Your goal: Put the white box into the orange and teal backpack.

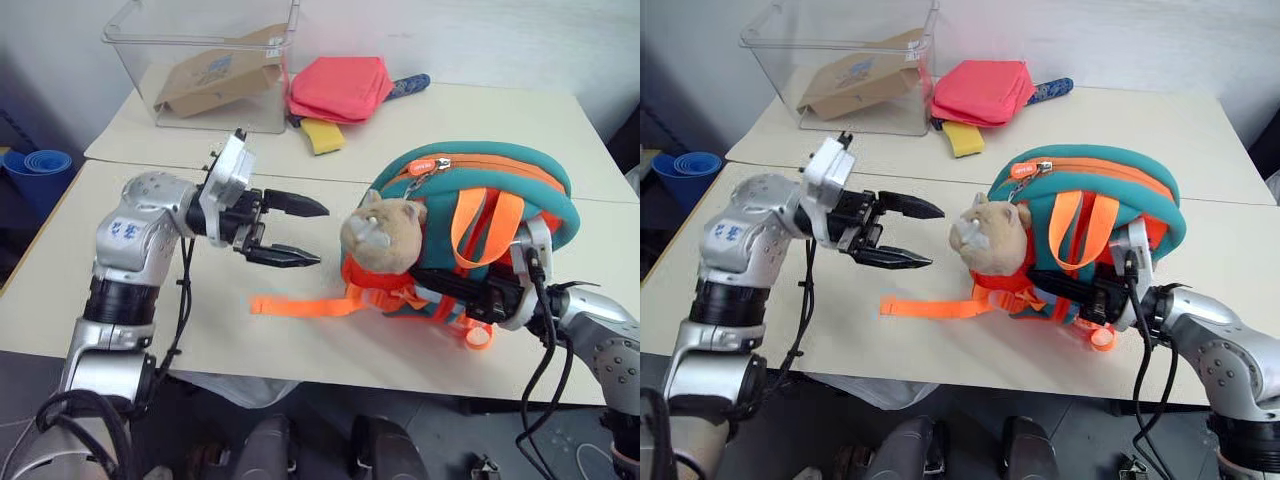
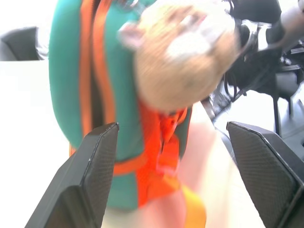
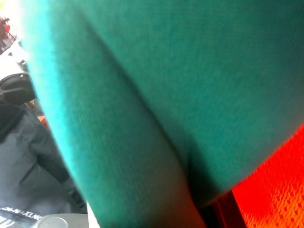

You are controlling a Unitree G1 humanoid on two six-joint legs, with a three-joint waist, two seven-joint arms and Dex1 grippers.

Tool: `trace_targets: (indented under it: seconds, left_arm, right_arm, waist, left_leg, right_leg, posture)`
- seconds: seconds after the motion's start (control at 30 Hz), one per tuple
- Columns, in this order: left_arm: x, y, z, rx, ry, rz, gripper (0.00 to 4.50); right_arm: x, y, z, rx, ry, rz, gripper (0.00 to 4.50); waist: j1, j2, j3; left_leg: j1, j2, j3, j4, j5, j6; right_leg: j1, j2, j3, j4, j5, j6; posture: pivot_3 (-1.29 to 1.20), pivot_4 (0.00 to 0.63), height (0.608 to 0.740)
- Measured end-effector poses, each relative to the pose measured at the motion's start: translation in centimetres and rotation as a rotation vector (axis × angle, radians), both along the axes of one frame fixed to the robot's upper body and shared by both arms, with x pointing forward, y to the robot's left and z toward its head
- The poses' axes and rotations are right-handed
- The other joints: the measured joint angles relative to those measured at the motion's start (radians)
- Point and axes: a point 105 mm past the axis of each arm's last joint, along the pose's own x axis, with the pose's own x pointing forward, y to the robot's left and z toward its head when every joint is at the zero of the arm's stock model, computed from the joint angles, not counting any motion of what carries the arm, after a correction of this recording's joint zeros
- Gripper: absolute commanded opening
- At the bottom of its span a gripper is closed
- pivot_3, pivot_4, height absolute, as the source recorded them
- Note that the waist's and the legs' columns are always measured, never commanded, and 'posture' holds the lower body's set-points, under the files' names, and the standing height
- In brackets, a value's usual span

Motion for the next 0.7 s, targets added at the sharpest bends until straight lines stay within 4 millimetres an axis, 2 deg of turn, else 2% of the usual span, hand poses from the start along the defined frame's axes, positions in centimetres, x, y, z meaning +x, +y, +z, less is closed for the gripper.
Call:
trace_targets:
  seconds: [0.13,0.27,0.37,0.47,0.6,0.7]
  left_arm:
    - [-1.1,-1.9,0.4,-0.068,-0.052,0.028,3.80]
    - [-1.1,-4.2,0.1,-0.155,-0.025,0.061,3.80]
    - [-1.0,-4.9,-0.1,-0.176,-0.022,0.087,3.20]
    - [-1.0,-5.0,-0.4,-0.190,-0.005,0.101,2.30]
    - [-0.4,-4.0,-0.1,-0.191,-0.014,0.135,1.15]
    - [0.9,-2.4,0.1,-0.190,-0.016,0.186,0.37]
  right_arm:
    - [0.3,-0.2,-0.2,-0.001,0.000,-0.001,0.00]
    - [0.2,0.0,-0.3,0.001,0.006,0.020,0.00]
    - [0.4,0.3,0.5,0.081,-0.005,0.014,0.00]
    - [0.6,0.3,1.4,0.144,-0.007,-0.001,0.00]
    - [0.7,-0.1,1.5,0.152,-0.011,-0.023,0.00]
    - [0.6,-0.3,1.2,0.153,-0.001,-0.037,0.00]
  waist:
    - [-0.001,0.000,0.000]
    - [-0.001,0.000,0.000]
    - [-0.005,0.000,0.000]
    - [-0.003,0.001,0.000]
    - [-0.001,0.001,0.000]
    - [-0.001,0.001,0.000]
  left_leg:
    - [0.000,0.000,0.000,0.000,0.000,0.000]
    - [0.000,0.000,0.000,0.000,0.001,0.000]
    - [0.001,0.001,0.001,0.000,0.001,-0.001]
    - [0.000,0.001,0.000,0.000,0.002,-0.001]
    - [0.000,0.000,0.001,0.000,0.002,-0.001]
    - [0.000,0.000,0.001,0.000,0.002,-0.001]
  right_leg:
    - [0.001,0.002,-0.001,0.000,0.000,0.000]
    - [0.001,0.002,-0.001,0.000,0.000,0.000]
    - [0.000,0.002,-0.001,0.000,0.000,0.000]
    - [0.000,0.002,-0.002,0.001,0.000,0.000]
    - [0.000,0.002,-0.002,0.000,0.000,0.000]
    - [0.000,0.003,-0.002,0.000,0.000,0.000]
  posture:
    - [0.00,0.150,0.740]
    - [0.00,0.150,0.740]
    - [0.00,0.150,0.740]
    - [0.00,0.150,0.740]
    - [0.00,0.150,0.740]
    - [0.00,0.150,0.740]
